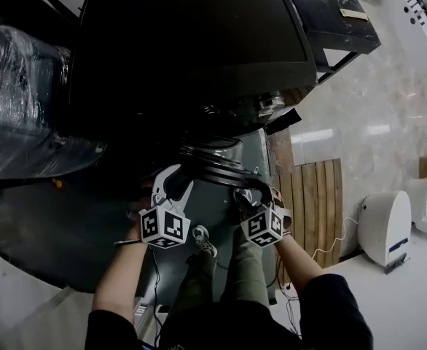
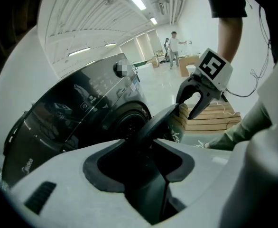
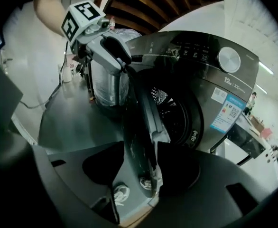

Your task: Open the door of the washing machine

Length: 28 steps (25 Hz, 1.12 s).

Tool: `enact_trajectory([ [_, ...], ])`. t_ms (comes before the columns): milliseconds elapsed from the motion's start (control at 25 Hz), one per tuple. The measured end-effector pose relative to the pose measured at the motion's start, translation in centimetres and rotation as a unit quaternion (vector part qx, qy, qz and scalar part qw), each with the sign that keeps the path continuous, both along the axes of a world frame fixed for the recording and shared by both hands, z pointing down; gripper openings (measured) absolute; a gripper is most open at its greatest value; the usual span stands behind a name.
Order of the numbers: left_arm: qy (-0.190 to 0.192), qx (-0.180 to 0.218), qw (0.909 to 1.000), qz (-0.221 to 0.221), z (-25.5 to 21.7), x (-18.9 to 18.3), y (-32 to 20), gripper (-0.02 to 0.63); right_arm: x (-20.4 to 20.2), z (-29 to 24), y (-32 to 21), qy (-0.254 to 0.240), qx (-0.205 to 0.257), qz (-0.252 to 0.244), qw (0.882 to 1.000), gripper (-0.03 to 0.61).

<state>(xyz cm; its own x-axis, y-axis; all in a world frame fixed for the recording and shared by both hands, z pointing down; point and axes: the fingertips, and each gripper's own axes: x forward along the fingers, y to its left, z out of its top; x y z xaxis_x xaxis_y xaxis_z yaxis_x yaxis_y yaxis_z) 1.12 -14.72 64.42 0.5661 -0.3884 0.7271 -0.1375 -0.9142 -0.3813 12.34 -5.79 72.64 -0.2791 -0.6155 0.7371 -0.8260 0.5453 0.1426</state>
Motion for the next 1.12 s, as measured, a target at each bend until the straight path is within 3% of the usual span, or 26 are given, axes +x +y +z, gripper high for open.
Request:
enact_trajectory([
  [200,0.016,-0.022,0.9993,-0.024,-0.7,-1.3,1.6,0.19,-2.4,-3.8,2.6,-0.061,0.008,0.044,0.997,0.265],
  [440,0.069,-0.049,0.993,-0.083,-2.2,-3.2,3.3,0.189,-2.8,-8.3,4.2,-0.08,0.032,0.083,0.993,0.255],
  [640,0.118,-0.097,0.9735,-0.17,-2.2,-5.1,5.0,0.19,-3.3,-10.9,4.3,-0.089,0.036,0.109,0.989,0.252],
  [1000,0.153,-0.144,0.9387,-0.273,-1.2,-10.5,8.1,0.178,-8.2,-12.8,3.7,-0.096,0.036,0.071,0.992,0.25],
  [1120,0.148,-0.147,0.9324,-0.295,-1.0,-13.0,8.9,0.178,-10.5,-13.1,3.3,-0.102,0.033,0.052,0.993,0.25],
])
